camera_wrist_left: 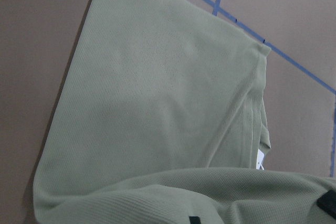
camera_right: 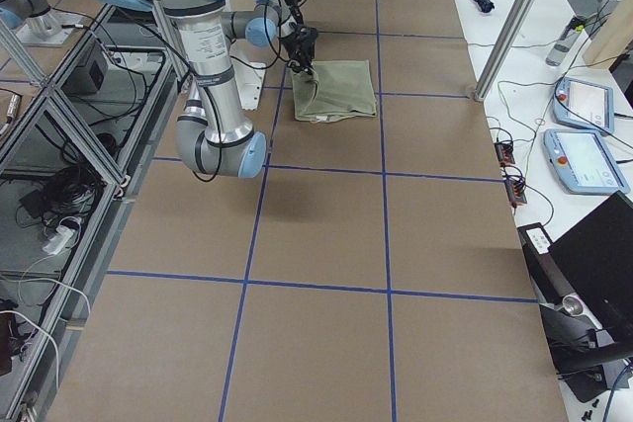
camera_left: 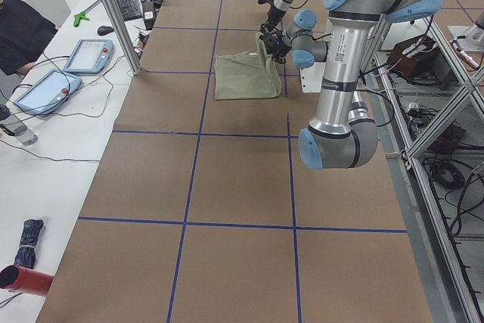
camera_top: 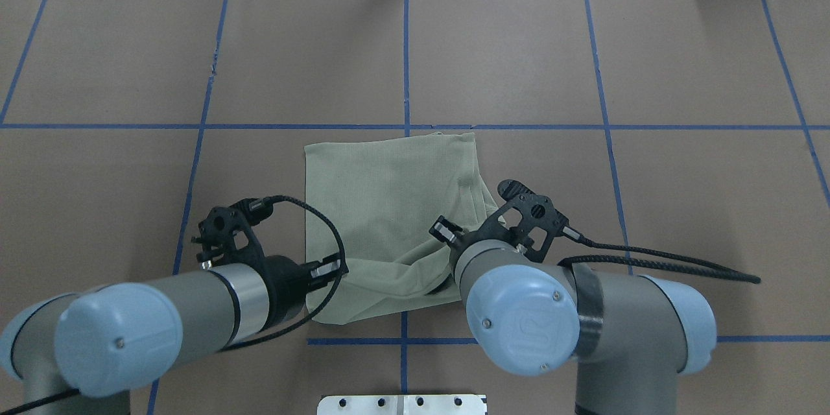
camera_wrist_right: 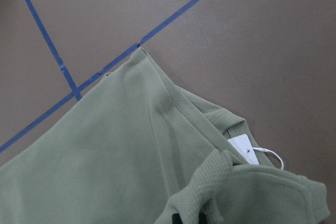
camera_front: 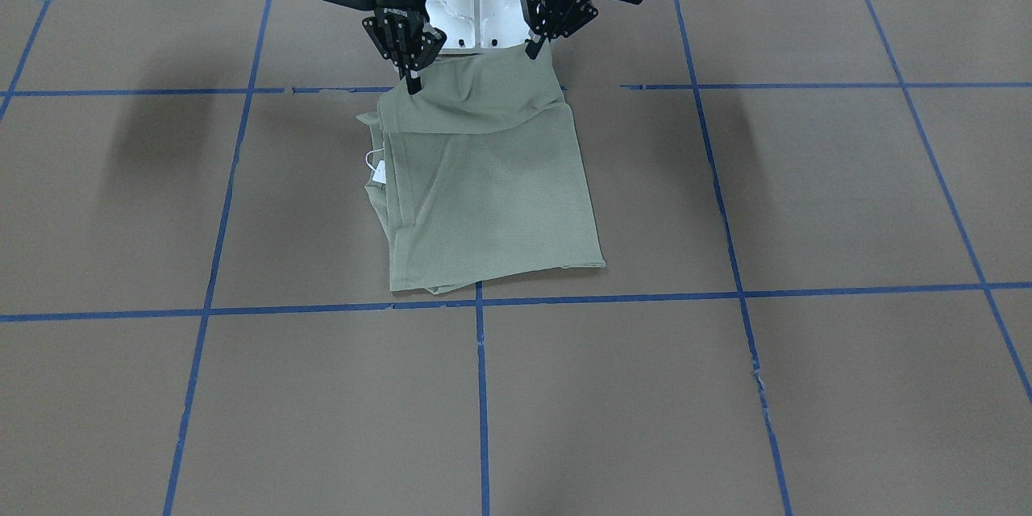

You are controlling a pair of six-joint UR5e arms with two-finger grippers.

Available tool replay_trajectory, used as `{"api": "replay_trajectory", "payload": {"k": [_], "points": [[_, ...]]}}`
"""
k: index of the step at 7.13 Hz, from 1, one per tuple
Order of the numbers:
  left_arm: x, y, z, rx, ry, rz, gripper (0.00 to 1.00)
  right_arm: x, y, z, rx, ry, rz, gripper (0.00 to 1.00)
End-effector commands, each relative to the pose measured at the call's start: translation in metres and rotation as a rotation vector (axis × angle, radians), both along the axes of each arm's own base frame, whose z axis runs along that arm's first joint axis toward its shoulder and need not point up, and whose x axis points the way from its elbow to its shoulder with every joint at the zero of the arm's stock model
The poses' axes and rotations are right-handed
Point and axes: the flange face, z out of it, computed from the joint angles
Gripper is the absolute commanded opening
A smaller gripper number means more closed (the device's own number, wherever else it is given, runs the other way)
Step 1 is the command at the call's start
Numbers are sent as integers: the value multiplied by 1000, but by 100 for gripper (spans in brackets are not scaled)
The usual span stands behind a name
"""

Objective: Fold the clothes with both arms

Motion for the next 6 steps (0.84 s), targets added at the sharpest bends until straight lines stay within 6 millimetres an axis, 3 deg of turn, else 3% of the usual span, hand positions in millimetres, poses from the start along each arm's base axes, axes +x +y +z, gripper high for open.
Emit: {"api": "replay_trajectory", "payload": {"k": [1,3,6], "points": [[-7,-71,13,67,-88,-42,0,-25,-53,14,16,41,16,0],[12,-130,41,76,-196,-90,0,-42,-80,18,2,80,35,0],[47,-153,86,66,-235,-94,0,-70,-121,24,-20,111,58,0]]}}
